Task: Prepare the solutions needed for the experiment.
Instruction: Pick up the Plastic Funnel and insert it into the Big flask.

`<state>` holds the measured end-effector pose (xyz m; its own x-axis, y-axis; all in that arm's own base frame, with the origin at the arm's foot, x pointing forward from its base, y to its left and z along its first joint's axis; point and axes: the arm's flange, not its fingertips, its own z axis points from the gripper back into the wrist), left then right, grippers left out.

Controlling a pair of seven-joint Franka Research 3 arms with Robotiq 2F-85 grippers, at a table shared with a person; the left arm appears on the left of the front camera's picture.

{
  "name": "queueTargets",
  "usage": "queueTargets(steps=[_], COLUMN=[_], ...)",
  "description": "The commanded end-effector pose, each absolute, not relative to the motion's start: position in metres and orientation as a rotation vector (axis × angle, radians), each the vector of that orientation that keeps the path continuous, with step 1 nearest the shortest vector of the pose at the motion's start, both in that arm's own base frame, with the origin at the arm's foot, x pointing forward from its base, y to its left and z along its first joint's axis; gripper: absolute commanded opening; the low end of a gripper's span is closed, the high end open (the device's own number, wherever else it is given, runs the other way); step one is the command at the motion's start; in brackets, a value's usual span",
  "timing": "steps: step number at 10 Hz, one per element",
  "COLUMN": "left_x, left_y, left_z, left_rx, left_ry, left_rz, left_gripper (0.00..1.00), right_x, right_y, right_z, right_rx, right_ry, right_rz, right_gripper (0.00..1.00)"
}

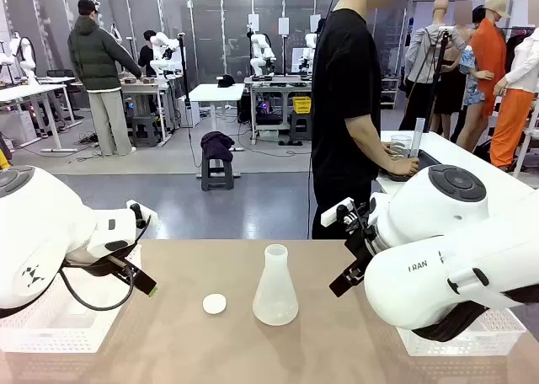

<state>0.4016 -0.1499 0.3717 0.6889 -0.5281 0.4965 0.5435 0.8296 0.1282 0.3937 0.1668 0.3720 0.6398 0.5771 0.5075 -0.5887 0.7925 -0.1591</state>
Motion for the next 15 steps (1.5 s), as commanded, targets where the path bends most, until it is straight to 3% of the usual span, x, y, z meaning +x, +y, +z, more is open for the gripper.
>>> queueTargets(steps=[1,15], left_x=[0.4016,0.4016], left_y=[-0.1501,-0.1501], left_z=[0.3717,0.3717], left_rx=[-0.030,-0.030], left_ry=[-0.546,-0.546], left_rz=[-0.600,-0.600], left_gripper=[1.00,1.00], right_x=[0.3937,0.3937], right_y=[0.1668,0.1668], right_z=[0.3720,0.3720], right_rx=[0.022,0.022], right_ry=[-0.571,-0.571], right_rz=[0.665,0.665], right_gripper=[1.00,1.00])
